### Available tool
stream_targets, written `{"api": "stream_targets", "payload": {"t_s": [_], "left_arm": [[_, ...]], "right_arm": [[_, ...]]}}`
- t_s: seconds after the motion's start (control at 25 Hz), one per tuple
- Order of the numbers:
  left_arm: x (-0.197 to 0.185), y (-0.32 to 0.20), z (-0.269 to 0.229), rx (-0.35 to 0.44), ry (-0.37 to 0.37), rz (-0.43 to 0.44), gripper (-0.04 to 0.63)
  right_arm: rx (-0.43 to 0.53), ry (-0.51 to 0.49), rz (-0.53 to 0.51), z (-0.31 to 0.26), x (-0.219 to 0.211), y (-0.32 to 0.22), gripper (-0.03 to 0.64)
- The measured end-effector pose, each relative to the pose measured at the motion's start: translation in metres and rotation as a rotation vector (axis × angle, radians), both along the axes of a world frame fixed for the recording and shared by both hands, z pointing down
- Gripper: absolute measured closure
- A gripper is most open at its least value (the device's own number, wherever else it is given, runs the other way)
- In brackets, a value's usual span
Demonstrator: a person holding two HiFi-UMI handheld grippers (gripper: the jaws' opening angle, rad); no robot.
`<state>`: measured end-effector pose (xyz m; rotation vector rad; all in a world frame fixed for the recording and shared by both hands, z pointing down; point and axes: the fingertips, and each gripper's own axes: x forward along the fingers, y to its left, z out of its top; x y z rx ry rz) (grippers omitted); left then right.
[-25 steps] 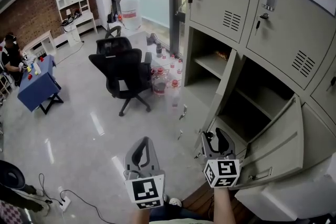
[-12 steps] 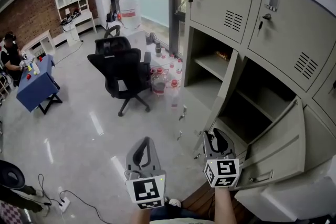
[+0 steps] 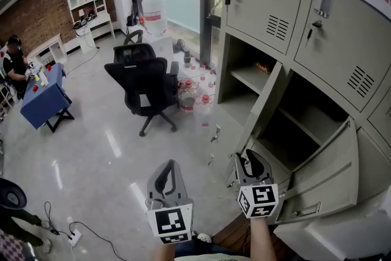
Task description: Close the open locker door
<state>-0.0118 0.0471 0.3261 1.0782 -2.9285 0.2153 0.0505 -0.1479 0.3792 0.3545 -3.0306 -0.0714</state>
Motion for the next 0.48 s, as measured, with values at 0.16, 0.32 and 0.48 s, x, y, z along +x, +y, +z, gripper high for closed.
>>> {"api": "stream_targets", "payload": {"t_s": [0.16,0.32,0.48], "left_arm": [[-0.006,0.007,0.001,-0.003,0.001,-0.013,0.594],[-0.012,0.015,0.0,-0.002,-0.004,-0.035,0.594],[-0.018,0.025,0.001,-0.003,-0.002,-0.058,0.594]], "right_arm": [[-0.007,0.0,-0.02,0.0,-0.011,0.004,0.472],[0.0,0.011,-0.025,0.0,-0.024,0.008,0.472],[0.002,0.018,-0.039,0.0,-0.038,0.011,0.472]]}}
